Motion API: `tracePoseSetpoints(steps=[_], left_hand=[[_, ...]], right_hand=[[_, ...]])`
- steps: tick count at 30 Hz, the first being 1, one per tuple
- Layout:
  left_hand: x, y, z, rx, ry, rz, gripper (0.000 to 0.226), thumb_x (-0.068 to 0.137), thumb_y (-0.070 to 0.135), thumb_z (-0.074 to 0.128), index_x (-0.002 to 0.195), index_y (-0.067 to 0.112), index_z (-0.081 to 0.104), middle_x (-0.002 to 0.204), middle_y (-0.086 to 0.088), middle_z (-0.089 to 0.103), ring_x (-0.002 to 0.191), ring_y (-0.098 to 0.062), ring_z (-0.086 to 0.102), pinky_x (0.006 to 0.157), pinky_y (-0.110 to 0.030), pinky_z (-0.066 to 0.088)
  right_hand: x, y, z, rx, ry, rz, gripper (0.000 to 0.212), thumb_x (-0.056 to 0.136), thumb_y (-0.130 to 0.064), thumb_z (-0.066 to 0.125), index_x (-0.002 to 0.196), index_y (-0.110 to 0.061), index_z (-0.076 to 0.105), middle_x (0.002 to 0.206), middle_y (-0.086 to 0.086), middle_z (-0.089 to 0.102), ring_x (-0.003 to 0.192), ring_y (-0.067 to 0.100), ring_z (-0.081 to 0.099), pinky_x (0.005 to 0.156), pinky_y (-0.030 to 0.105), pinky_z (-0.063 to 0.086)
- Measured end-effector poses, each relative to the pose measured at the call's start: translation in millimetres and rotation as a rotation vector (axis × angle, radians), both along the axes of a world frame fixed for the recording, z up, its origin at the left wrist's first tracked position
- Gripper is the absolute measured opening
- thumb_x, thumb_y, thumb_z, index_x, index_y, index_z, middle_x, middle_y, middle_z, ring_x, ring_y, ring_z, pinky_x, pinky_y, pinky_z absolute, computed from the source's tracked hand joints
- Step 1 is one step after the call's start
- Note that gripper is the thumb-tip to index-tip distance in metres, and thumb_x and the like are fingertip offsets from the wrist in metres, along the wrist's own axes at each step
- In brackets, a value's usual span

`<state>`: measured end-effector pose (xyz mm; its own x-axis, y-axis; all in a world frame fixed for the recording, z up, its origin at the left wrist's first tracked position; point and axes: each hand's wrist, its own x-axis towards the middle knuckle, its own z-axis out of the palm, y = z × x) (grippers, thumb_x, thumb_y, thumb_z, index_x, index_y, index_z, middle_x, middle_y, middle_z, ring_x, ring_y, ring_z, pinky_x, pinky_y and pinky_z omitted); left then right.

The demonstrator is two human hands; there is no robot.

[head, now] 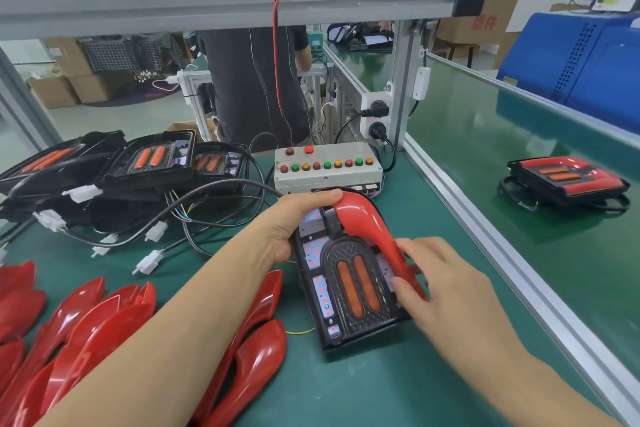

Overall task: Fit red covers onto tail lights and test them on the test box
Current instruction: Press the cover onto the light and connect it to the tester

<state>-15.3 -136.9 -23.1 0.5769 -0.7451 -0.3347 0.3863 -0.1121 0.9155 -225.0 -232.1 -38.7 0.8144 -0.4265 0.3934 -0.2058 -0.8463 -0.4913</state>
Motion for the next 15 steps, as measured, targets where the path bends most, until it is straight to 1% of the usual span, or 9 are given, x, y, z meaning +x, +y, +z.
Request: tracePoseSetpoints(steps=[1,2,3,5,7,8,10,12,15], left_hand=[[0,-1,0,-0.001,0.007,0.004,0.02,0.054,0.026,0.08,0.069,0.013,0.076,0.076,-0.009,0.073,0.061,-0.021,0.07,0.055,-0.03,0.056],[0,-2,0,-0.004,0.01,0.01,0.019,0.054,0.027,0.08,0.068,0.014,0.076,0.076,-0.009,0.073,0.061,-0.021,0.07,0.055,-0.03,0.056],[0,-2,-1,-0.009,0.013,0.016,0.02,0.055,0.028,0.08,0.069,0.015,0.076,0.077,-0.008,0.074,0.062,-0.021,0.07,0.056,-0.03,0.056],[1,-1,-3,-0.026,0.019,0.025,0.023,0.058,0.032,0.08,0.073,0.016,0.078,0.082,-0.009,0.074,0.067,-0.021,0.071,0.059,-0.031,0.057],[3,0,-5,-0.037,0.045,0.048,0.027,0.063,0.036,0.077,0.08,0.015,0.077,0.09,-0.01,0.074,0.072,-0.022,0.072,0.065,-0.034,0.059],[4,1,-5,-0.036,0.059,0.064,0.027,0.068,0.037,0.076,0.083,0.015,0.076,0.093,-0.011,0.074,0.074,-0.023,0.072,0.066,-0.035,0.059],[3,2,-5,-0.026,0.065,0.079,0.025,0.078,0.039,0.071,0.085,0.015,0.075,0.092,-0.01,0.074,0.073,-0.022,0.072,0.063,-0.034,0.059],[1,2,-4,-0.03,0.045,0.07,0.025,0.082,0.038,0.068,0.087,0.015,0.074,0.091,-0.01,0.075,0.072,-0.021,0.072,0.059,-0.031,0.058],[-2,2,-1,-0.021,0.002,0.04,0.026,0.083,0.038,0.067,0.095,0.015,0.071,0.092,-0.009,0.075,0.072,-0.02,0.072,0.059,-0.029,0.057]], right_hand=[[-2,6,3,-0.148,0.031,-0.026,0.035,0.078,-0.019,0.076,0.11,-0.02,0.064,0.086,-0.005,0.059,0.065,0.018,0.061,0.053,0.028,0.044],[-4,11,5,-0.224,0.059,-0.037,0.037,0.073,-0.018,0.08,0.107,-0.014,0.065,0.076,-0.003,0.057,0.055,0.02,0.057,0.046,0.026,0.036],[-4,15,7,-0.255,0.057,-0.026,0.04,0.071,-0.018,0.082,0.106,-0.01,0.067,0.071,-0.002,0.056,0.049,0.02,0.053,0.043,0.025,0.032],[-5,17,7,-0.249,0.04,0.04,0.043,0.074,-0.018,0.081,0.113,-0.007,0.066,0.072,-0.001,0.056,0.046,0.019,0.051,0.04,0.027,0.037],[-6,12,5,-0.164,0.013,0.073,0.039,0.083,-0.022,0.072,0.12,-0.012,0.063,0.075,-0.006,0.055,0.052,0.015,0.05,0.049,0.03,0.046],[-7,9,3,-0.091,0.008,0.087,0.037,0.087,-0.025,0.068,0.122,-0.016,0.062,0.074,-0.009,0.052,0.057,0.014,0.049,0.055,0.028,0.045],[-9,5,-3,0.025,0.002,0.122,0.035,0.089,-0.026,0.065,0.123,-0.019,0.062,0.071,-0.011,0.047,0.066,0.012,0.046,0.061,0.022,0.039],[-10,1,-7,0.08,-0.01,0.138,0.032,0.088,-0.027,0.065,0.12,-0.022,0.064,0.071,-0.008,0.05,0.068,0.01,0.047,0.063,0.018,0.039],[-6,-8,-4,0.188,-0.011,0.148,0.023,0.088,-0.028,0.063,0.111,-0.029,0.067,0.074,-0.007,0.054,0.068,0.012,0.052,0.059,0.015,0.038]])
